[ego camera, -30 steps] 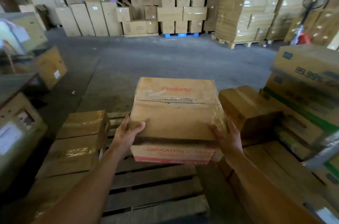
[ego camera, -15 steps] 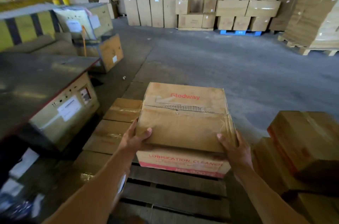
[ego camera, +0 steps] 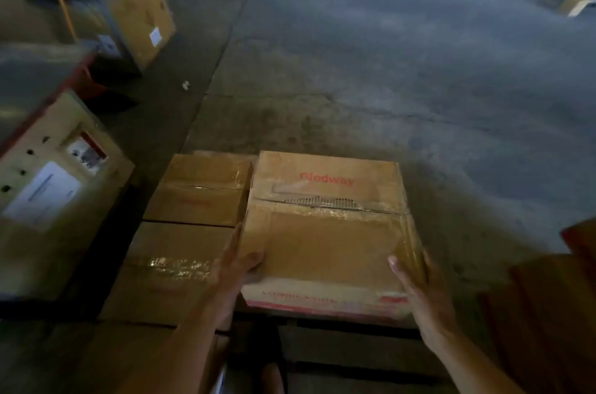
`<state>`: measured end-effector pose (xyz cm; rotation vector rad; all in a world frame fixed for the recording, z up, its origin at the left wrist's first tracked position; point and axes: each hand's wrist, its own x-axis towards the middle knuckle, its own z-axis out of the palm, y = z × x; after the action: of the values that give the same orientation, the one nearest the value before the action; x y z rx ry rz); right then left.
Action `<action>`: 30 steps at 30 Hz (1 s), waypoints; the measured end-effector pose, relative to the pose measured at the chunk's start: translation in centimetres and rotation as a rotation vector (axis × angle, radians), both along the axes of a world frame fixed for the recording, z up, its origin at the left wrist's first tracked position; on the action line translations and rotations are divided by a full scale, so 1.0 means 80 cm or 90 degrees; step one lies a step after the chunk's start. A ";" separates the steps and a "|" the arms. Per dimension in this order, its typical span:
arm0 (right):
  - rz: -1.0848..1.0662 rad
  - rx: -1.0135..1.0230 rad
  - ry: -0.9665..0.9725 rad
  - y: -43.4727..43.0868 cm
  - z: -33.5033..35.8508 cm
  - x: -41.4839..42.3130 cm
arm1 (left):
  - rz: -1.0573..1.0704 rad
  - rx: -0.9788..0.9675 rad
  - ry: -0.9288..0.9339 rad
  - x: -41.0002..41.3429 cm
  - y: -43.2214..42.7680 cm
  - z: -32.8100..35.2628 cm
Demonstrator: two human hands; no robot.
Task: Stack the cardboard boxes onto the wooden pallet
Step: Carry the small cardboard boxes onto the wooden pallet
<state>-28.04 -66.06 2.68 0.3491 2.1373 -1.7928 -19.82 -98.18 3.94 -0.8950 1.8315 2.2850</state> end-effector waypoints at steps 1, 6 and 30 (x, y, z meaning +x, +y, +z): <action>0.003 -0.014 -0.037 -0.019 -0.019 -0.022 | -0.016 0.012 -0.042 -0.025 -0.024 -0.019; -0.017 0.027 -0.082 -0.112 -0.098 -0.115 | -0.057 0.035 -0.220 -0.124 -0.119 -0.112; 0.062 0.098 0.014 -0.208 -0.433 -0.292 | 0.002 -0.368 -0.156 -0.292 -0.182 -0.433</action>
<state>-51.41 -82.69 -31.96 0.2578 2.2724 -1.5916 -43.21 -112.72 -30.67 -1.1757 2.3963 1.5581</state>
